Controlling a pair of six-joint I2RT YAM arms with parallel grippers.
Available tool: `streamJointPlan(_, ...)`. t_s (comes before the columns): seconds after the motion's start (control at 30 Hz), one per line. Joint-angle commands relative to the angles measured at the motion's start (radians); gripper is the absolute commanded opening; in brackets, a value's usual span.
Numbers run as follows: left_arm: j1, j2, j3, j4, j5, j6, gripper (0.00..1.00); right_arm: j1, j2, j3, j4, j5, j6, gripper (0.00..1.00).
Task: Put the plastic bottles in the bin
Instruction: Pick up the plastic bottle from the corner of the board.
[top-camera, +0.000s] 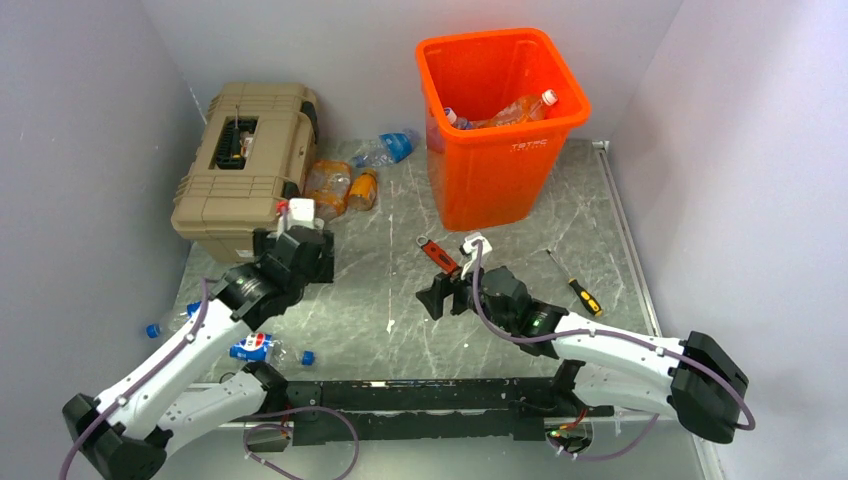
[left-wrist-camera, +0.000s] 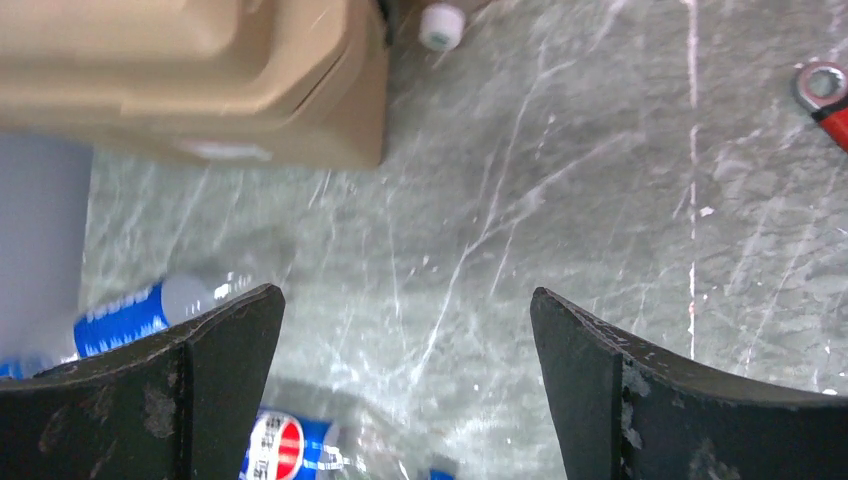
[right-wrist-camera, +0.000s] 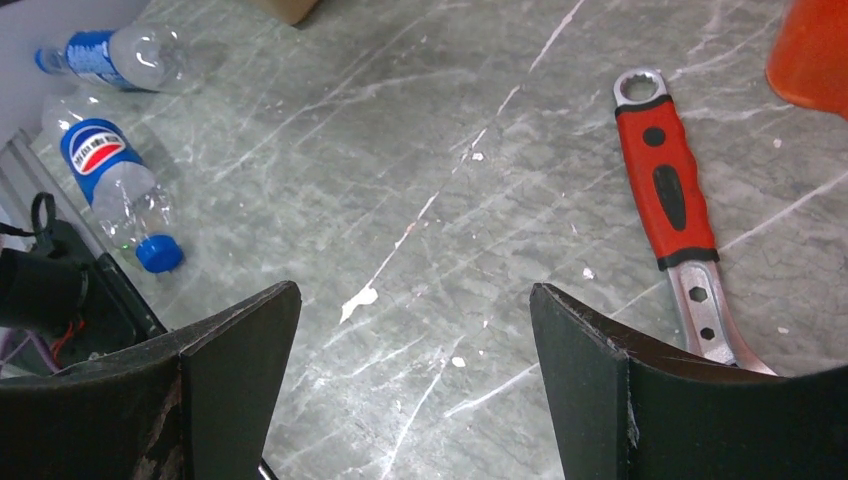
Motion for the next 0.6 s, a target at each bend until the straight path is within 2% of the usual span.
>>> streamJointPlan(0.0, 0.003, -0.1, -0.036, -0.267, -0.133, -0.461, 0.99, 0.002, 0.027, -0.002, 0.04, -0.012, -0.018, 0.89)
streamJointPlan(0.07, 0.003, -0.133, -0.06, -0.336, -0.139, -0.669, 0.99, 0.002, 0.054, 0.008, 0.051, -0.029, -0.016, 0.89)
streamJointPlan(0.3, 0.002, -0.07, -0.059, -0.577, -0.09, -1.105, 0.99, 0.002, 0.121, 0.021, 0.097, -0.099, 0.037, 0.89)
streamJointPlan(0.43, 0.002, 0.024, -0.046, -0.706, -0.054, -1.293, 0.99, 0.002, 0.132, 0.019, 0.098, -0.103, 0.048, 0.89)
streamJointPlan(0.57, 0.002, 0.069, -0.093, -0.734, -0.01, -1.428, 1.0, 0.002, 0.146, 0.036, 0.087, -0.109, 0.046, 0.89)
